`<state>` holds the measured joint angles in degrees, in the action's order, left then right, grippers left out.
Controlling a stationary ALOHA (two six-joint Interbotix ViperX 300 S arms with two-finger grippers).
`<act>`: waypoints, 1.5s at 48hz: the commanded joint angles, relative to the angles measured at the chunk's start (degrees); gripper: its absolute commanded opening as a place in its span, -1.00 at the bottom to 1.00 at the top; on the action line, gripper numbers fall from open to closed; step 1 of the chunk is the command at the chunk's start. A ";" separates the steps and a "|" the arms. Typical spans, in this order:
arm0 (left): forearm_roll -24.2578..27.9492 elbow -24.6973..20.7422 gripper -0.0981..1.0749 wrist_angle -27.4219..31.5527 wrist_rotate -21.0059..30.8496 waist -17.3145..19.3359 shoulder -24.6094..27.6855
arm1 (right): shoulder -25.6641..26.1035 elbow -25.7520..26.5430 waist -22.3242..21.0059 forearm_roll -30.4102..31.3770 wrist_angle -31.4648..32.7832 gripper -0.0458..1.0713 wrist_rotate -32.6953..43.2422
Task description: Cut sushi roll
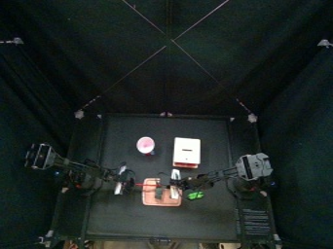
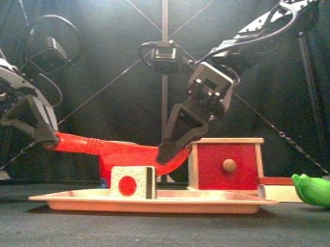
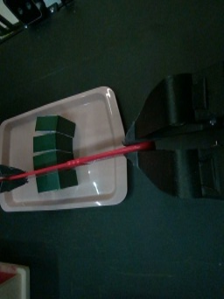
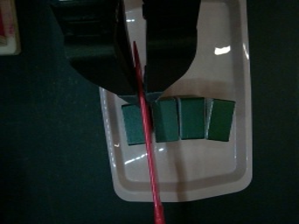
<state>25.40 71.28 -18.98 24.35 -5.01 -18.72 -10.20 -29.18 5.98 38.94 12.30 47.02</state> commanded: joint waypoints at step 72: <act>-2.20 -1.58 -0.27 0.35 0.18 -0.97 9.23 | -3.08 0.53 -0.44 -0.09 0.97 -0.19 0.26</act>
<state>23.03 69.52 -18.90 24.43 -5.10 -10.02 -14.06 -28.65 5.98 38.94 12.39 47.20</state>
